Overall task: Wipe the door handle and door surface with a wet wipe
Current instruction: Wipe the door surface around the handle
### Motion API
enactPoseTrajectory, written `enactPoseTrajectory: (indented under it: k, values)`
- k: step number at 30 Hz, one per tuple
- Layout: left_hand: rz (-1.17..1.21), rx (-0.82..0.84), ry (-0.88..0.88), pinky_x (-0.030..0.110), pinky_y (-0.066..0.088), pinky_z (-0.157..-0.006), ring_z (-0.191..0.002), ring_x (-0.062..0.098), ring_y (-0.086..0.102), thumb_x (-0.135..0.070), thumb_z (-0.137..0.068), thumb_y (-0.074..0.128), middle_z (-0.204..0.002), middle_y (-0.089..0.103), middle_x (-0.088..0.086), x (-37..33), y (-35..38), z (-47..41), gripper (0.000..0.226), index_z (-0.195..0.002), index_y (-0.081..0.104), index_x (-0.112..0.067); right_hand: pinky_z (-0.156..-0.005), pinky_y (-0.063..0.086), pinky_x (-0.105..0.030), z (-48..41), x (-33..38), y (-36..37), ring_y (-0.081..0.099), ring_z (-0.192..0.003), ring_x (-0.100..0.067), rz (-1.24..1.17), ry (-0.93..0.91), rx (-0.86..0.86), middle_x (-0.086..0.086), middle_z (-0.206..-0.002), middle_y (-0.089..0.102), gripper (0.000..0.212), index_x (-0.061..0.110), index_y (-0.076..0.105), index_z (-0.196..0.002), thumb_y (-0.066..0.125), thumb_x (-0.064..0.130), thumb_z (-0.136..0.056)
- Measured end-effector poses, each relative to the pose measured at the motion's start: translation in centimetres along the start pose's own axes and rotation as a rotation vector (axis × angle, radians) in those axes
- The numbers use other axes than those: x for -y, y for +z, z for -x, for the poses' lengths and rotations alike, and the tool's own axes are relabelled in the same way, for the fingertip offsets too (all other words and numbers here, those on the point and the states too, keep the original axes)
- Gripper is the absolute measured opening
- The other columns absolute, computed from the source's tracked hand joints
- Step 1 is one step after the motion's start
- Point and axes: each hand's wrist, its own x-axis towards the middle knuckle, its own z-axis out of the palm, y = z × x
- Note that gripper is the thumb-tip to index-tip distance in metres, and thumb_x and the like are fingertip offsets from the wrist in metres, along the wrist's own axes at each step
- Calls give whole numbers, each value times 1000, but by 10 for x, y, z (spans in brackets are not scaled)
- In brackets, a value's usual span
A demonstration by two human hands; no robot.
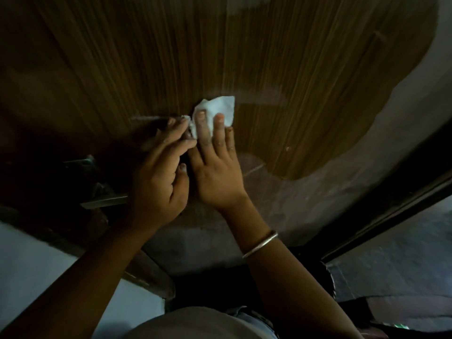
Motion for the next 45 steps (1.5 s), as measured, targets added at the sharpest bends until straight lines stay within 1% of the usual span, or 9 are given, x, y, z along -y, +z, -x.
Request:
enactPoseTrajectory:
  k: [2, 6, 8, 16, 24, 31, 37, 40, 45]
  values:
    - [-15, -28, -23, 39, 29, -114, -137, 26, 32, 9, -82, 44, -140, 41, 15, 5, -7, 2, 39, -120, 52, 6, -113, -5, -51, 1, -13, -6, -9, -140, -32, 63, 35, 15, -17, -153, 15, 66, 13, 18, -145, 38, 45, -91]
    - [-20, -76, -89, 34, 29, -114, -137, 28, 32, 12, -82, 42, -139, 42, 18, 10, -16, 9, 37, -117, 53, 8, -110, -4, -53, -9, -53, -30, -6, -137, -50, 23, 592, -169, -34, -150, 9, 73, -1, 12, -145, 33, 45, -93]
    - [-19, -83, -118, 36, 29, -115, -138, 28, 31, 13, -81, 42, -139, 42, 19, 11, -20, 12, 38, -118, 52, 8, -111, -6, -52, -21, -56, -37, -5, -135, -57, -20, 705, -236, -38, -148, 5, 77, -8, 11, -143, 32, 46, -92]
    - [-29, -91, -172, 27, 23, -116, -138, 23, 27, -3, -86, 38, -141, 38, 12, 15, -35, 14, 39, -121, 51, 5, -109, 1, -64, -19, 45, -5, 9, -143, -34, 97, -62, 65, -13, -153, 24, 65, 16, 26, -145, 34, 52, -91]
    - [-44, -219, -299, 28, 33, -112, -138, 30, 32, 10, -85, 43, -140, 42, 18, 29, -55, 32, 38, -122, 51, 5, -107, -6, -67, -27, 20, -23, -6, -137, -52, -71, 669, -50, -33, -151, 3, 85, -2, 7, -145, 25, 58, -88]
    - [-9, -255, -427, 10, 28, -107, -133, 11, 32, 3, -81, 43, -142, 39, 7, 41, -70, 48, 46, -127, 48, -1, -108, -9, -60, -30, 96, 3, 2, -144, -27, -21, -195, 274, -6, -156, 15, 83, 17, 26, -146, 22, 70, -82]
    - [14, -231, -448, 13, 28, -109, -136, 20, 32, 5, -82, 42, -143, 40, 15, 39, -73, 54, 46, -128, 46, 0, -109, -10, -60, -35, 84, 3, 16, -143, -21, 80, -396, 317, 1, -153, 27, 83, 18, 38, -142, 24, 75, -82]
    - [28, -234, -444, 15, 29, -109, -135, 19, 33, 10, -82, 43, -143, 39, 14, 38, -75, 57, 48, -129, 45, 2, -104, -15, -61, -30, 68, -3, 10, -144, -24, 101, -237, 277, 0, -156, 18, 88, 21, 23, -147, 22, 79, -80]
    - [16, -303, -447, 14, 31, -108, -133, 9, 29, 12, -82, 44, -140, 36, 4, 40, -79, 63, 47, -127, 46, 2, -103, 0, -75, 6, 27, -16, -1, -139, -46, 55, 357, 206, -27, -153, 9, 94, 8, 8, -148, 10, 75, -82]
